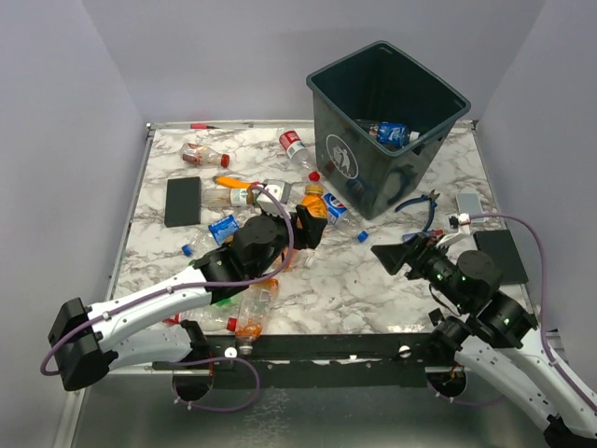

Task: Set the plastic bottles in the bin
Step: Pick up the plastic bottle at the center of the board, then place the plastic bottle in the trash bin.

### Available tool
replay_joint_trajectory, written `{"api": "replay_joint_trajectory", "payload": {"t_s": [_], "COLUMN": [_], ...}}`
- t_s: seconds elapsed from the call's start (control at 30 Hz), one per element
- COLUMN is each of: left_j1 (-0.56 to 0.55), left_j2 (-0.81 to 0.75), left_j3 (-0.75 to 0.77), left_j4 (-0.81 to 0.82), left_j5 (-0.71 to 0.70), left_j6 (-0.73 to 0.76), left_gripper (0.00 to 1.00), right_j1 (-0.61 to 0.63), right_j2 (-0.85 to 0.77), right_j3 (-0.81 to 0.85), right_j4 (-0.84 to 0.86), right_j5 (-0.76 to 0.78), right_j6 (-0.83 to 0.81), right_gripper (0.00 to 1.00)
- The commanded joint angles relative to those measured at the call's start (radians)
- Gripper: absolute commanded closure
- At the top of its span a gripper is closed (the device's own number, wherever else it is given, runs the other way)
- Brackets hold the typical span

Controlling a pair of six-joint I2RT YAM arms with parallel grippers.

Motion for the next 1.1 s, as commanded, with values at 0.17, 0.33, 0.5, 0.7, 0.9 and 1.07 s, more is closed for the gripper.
{"api": "replay_joint_trajectory", "payload": {"t_s": [0.17, 0.33, 0.5, 0.7, 0.9, 1.07], "left_j1": [-0.003, -0.004, -0.004, -0.003, -0.003, -0.003], "left_j2": [-0.190, -0.242, -0.288, -0.338, -0.356, -0.388], "left_j3": [-0.061, -0.083, -0.152, -0.305, -0.367, -0.390], "left_j4": [0.153, 0.166, 0.180, 0.326, 0.411, 0.423], "left_j5": [0.373, 0.503, 0.548, 0.546, 0.510, 0.464], "left_j6": [0.389, 0.584, 0.673, 0.694, 0.696, 0.698], "left_gripper": [0.43, 0.43, 0.44, 0.44, 0.49, 0.50], "right_j1": [0.005, 0.005, 0.005, 0.006, 0.008, 0.020], "right_j2": [-0.021, 0.195, 0.191, 0.295, 0.442, 0.523], "right_j3": [-0.014, 0.163, 0.174, 0.204, 0.211, 0.220], "right_j4": [0.284, 0.252, 0.355, 0.454, 0.572, 0.602], "right_j5": [-0.323, -0.434, -0.379, -0.421, -0.512, -0.513], "right_j6": [-0.016, -0.104, -0.156, -0.176, -0.103, -0.095], "right_gripper": [0.09, 0.17, 0.15, 0.15, 0.15, 0.17]}}
